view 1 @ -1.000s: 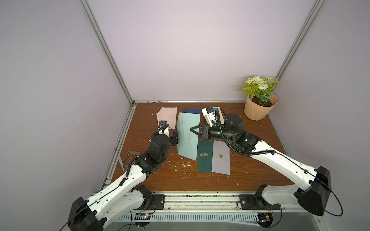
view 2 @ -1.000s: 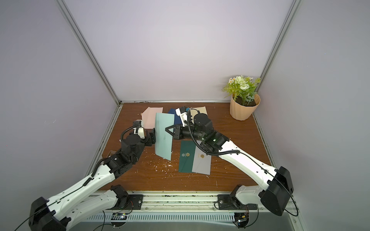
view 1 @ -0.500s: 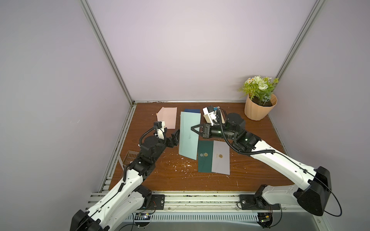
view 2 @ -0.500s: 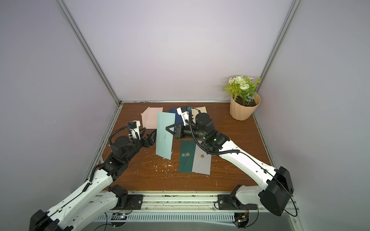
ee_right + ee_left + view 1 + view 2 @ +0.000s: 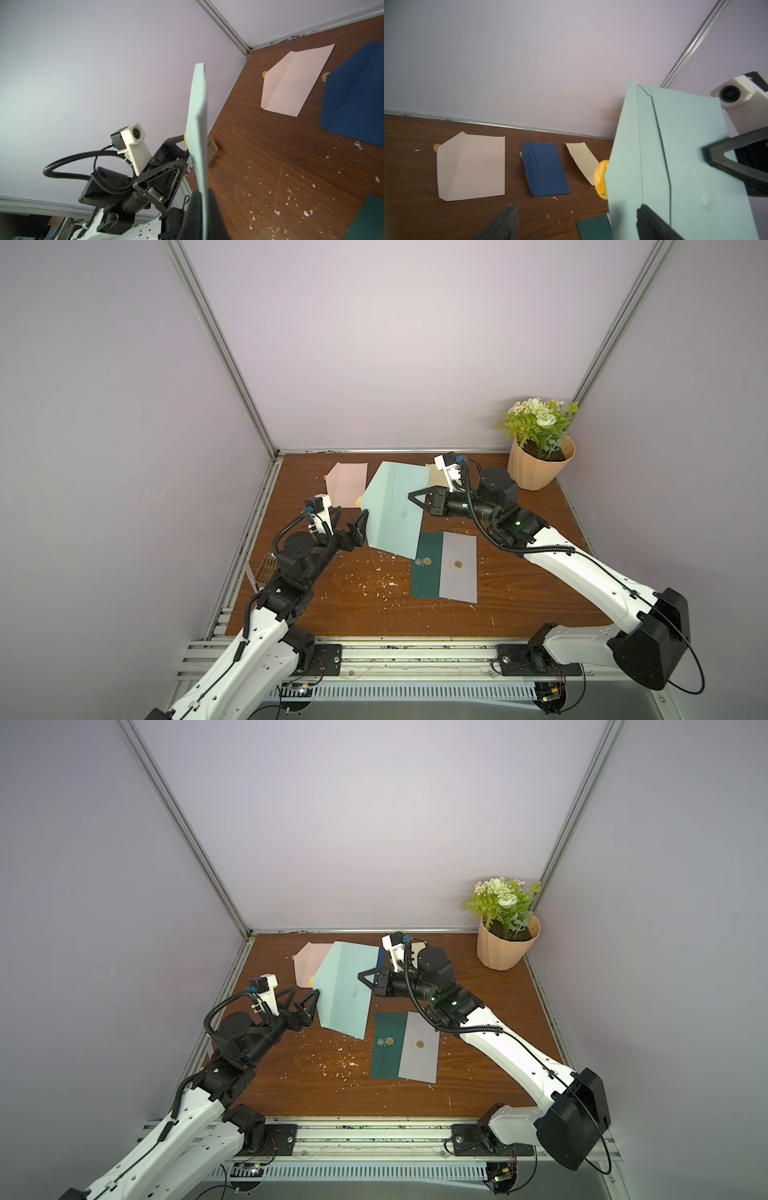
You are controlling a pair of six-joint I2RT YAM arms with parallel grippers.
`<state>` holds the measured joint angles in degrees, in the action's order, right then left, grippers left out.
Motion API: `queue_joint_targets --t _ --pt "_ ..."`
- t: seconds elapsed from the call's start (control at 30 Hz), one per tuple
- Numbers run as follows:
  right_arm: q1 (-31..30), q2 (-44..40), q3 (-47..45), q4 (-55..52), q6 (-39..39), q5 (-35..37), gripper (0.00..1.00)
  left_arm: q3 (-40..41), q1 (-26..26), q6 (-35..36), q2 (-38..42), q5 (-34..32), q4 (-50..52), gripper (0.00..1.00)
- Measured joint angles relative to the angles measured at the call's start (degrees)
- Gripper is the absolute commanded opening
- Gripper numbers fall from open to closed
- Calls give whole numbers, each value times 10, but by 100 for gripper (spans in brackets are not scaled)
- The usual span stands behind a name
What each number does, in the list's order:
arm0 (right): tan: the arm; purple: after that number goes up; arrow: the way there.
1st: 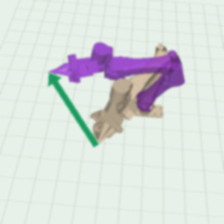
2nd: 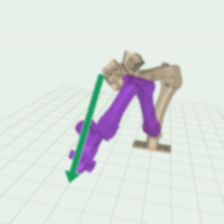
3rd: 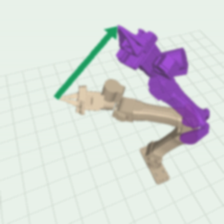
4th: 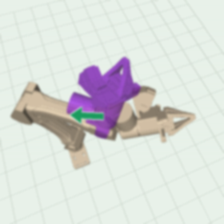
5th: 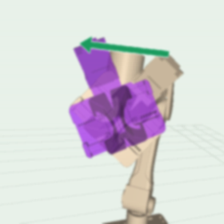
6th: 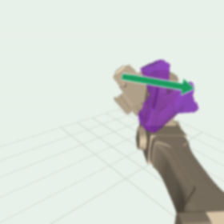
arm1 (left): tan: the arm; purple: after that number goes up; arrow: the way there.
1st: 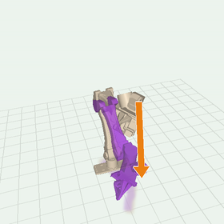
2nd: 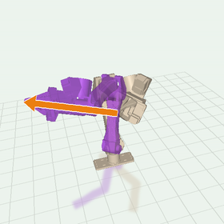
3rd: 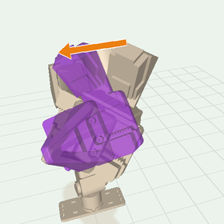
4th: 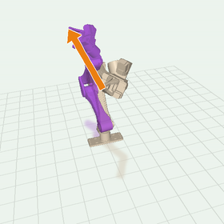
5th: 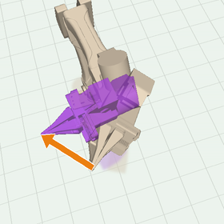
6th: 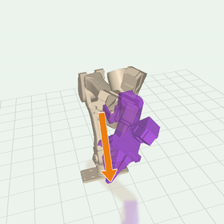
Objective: Open the envelope
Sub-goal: Open the envelope flap on the envelope.
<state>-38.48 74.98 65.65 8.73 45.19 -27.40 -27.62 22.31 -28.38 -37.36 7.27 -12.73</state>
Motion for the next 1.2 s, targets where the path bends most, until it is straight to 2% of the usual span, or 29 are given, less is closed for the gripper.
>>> queue_joint_targets --t 0.2,0.3,0.5,0.83,1.2 --pt "11 0 3 -14 -5 -11 0 44 -89 -59 2 109 -42 92" --pt "15 -2 3 -21 -7 -16 0 55 -109 -83 -16 162 -64 91" --pt "19 -3 3 -26 -9 -21 0 63 -111 -119 -29 244 -128 91" --pt "26 -1 4 -2 4 -46 0 78 -112 -159 -55 309 -207 90" --pt "26 20 3 79 55 -80 0 85 -112 -205 -101 362 -300 71"
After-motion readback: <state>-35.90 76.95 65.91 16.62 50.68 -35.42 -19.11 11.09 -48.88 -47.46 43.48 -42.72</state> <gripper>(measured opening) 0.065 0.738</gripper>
